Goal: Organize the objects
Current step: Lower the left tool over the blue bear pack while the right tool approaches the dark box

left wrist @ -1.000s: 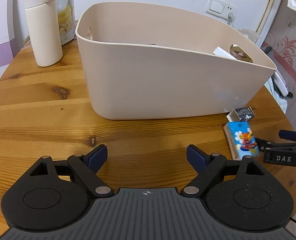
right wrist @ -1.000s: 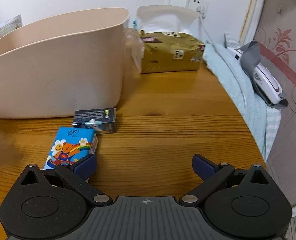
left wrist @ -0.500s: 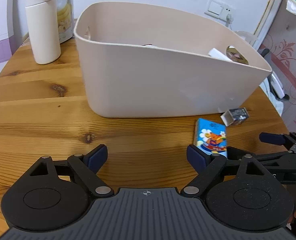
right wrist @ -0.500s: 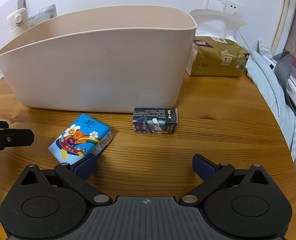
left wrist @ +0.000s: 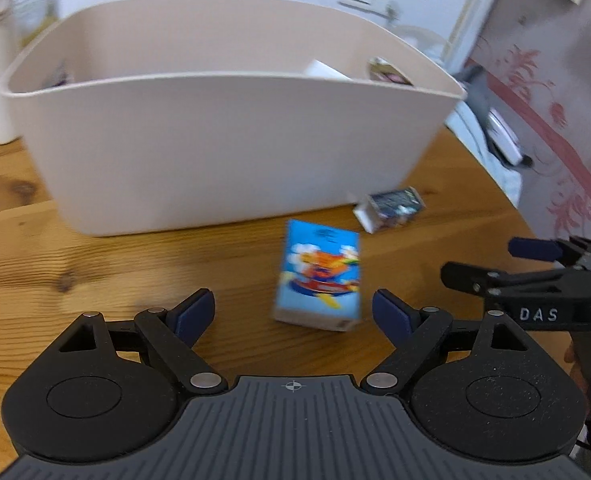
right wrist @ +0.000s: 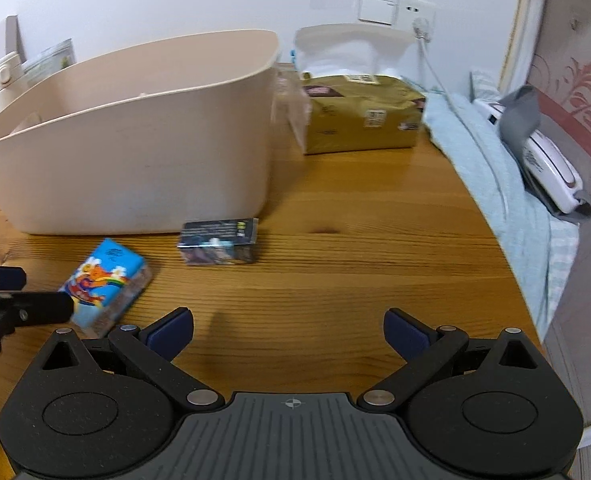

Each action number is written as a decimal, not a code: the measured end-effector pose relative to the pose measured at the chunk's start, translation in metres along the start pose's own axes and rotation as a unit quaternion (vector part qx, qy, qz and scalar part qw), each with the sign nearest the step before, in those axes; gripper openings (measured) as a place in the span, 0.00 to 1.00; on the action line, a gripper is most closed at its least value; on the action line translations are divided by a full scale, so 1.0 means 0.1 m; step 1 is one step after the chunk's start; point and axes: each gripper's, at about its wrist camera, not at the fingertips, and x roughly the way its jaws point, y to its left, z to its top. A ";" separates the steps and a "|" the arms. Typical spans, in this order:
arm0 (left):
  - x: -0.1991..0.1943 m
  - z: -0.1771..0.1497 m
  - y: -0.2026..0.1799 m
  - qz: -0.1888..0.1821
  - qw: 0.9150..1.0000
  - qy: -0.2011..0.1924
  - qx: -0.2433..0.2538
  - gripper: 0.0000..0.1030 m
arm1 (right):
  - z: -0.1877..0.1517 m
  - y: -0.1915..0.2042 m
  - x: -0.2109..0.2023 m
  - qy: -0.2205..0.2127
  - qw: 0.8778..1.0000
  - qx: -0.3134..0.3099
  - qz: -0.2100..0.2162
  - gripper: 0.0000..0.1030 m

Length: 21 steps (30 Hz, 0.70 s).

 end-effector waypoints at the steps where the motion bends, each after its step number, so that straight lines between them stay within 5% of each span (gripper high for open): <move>1: 0.03 0.00 -0.04 -0.005 1.000 0.003 0.005 0.85 | -0.01 -0.02 -0.01 0.000 1.000 0.002 -0.001 1.00; 10: 0.24 0.00 -0.25 0.027 0.998 -0.007 0.056 0.86 | -0.05 -0.16 0.03 0.000 1.000 0.013 0.005 1.00; 21: 0.32 0.07 -0.11 0.086 0.995 -0.027 0.051 0.86 | -0.03 -0.06 0.15 0.004 1.000 0.009 0.029 1.00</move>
